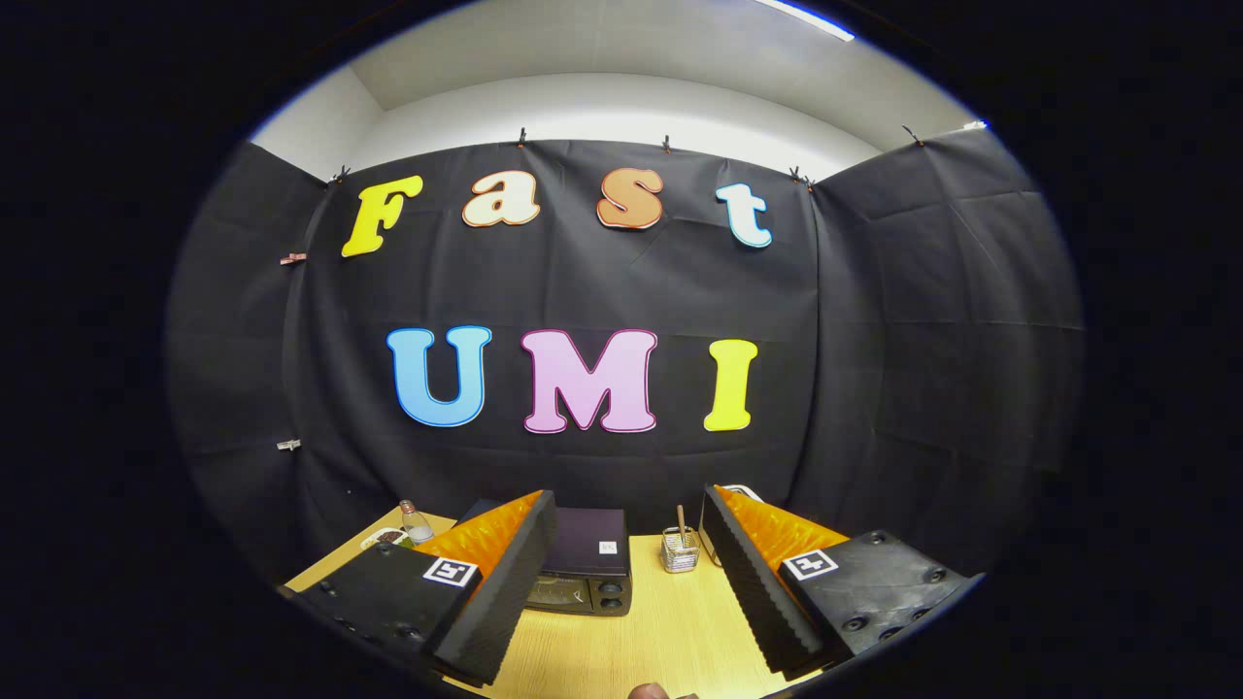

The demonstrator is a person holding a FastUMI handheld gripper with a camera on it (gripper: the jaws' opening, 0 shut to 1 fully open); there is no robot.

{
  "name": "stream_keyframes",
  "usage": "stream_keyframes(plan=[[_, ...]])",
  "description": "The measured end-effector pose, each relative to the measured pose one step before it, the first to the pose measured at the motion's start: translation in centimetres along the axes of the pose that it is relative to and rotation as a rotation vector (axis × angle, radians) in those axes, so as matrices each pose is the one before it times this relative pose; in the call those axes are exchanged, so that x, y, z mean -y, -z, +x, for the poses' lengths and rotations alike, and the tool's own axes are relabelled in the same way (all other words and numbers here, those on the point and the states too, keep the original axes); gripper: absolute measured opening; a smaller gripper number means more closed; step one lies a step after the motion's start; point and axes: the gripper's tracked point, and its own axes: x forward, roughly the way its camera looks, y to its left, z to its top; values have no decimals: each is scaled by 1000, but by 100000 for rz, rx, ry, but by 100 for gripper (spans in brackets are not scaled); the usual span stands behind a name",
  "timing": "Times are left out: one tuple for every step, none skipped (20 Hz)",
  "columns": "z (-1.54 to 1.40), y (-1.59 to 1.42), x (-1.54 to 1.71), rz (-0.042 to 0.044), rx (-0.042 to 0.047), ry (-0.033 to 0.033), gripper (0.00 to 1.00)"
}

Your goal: Open the toaster oven, put the food inside, and close the toaster oven door.

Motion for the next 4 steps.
stream_keyframes(plan=[[14,-38,29,90,-113,58,98],[59,-5,34,124,-62,136,98],[69,-17,0,-64,147,53,98],[76,-28,160,-279,3,326,98]])
